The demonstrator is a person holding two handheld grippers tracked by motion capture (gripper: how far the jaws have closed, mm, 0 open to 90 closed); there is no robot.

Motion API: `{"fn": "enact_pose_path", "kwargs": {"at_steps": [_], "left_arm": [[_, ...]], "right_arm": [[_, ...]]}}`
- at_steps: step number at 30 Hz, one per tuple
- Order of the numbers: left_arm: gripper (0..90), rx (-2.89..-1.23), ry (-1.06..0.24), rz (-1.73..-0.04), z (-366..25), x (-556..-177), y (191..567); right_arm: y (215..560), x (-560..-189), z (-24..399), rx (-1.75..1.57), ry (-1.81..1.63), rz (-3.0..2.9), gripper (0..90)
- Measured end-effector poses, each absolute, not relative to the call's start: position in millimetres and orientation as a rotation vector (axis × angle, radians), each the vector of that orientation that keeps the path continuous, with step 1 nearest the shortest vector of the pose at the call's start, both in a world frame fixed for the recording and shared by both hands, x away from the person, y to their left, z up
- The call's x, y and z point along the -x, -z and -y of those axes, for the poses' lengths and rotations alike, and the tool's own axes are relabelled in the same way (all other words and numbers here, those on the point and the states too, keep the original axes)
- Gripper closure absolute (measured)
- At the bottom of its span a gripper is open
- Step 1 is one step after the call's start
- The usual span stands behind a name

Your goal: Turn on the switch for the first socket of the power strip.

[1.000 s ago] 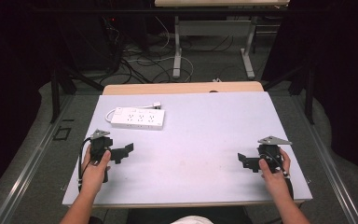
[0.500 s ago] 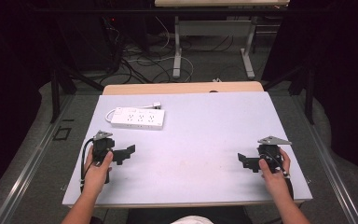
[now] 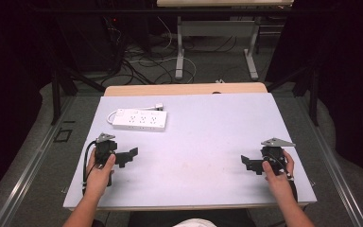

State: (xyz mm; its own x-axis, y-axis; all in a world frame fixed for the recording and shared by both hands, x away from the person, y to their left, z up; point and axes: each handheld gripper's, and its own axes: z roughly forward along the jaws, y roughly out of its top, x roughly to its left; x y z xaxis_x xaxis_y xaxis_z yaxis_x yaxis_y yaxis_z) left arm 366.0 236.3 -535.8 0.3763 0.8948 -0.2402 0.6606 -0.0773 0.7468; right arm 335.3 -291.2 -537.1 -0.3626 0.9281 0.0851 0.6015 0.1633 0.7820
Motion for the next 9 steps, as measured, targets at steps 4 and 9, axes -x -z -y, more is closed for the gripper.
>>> {"fn": "enact_pose_path", "kwargs": {"at_steps": [4,9], "left_arm": [[4.0,-1.811,-0.358,-1.359,-236.3,-366.0,535.7],[4.1,-1.817,-0.357,-1.358,-236.8,-366.5,535.4]], "right_arm": [[537.2,-335.3,291.4,-1.449,-1.057,-2.032,0.1],[537.1,-335.5,291.9,-1.444,-1.056,-2.031,0.1]]}}
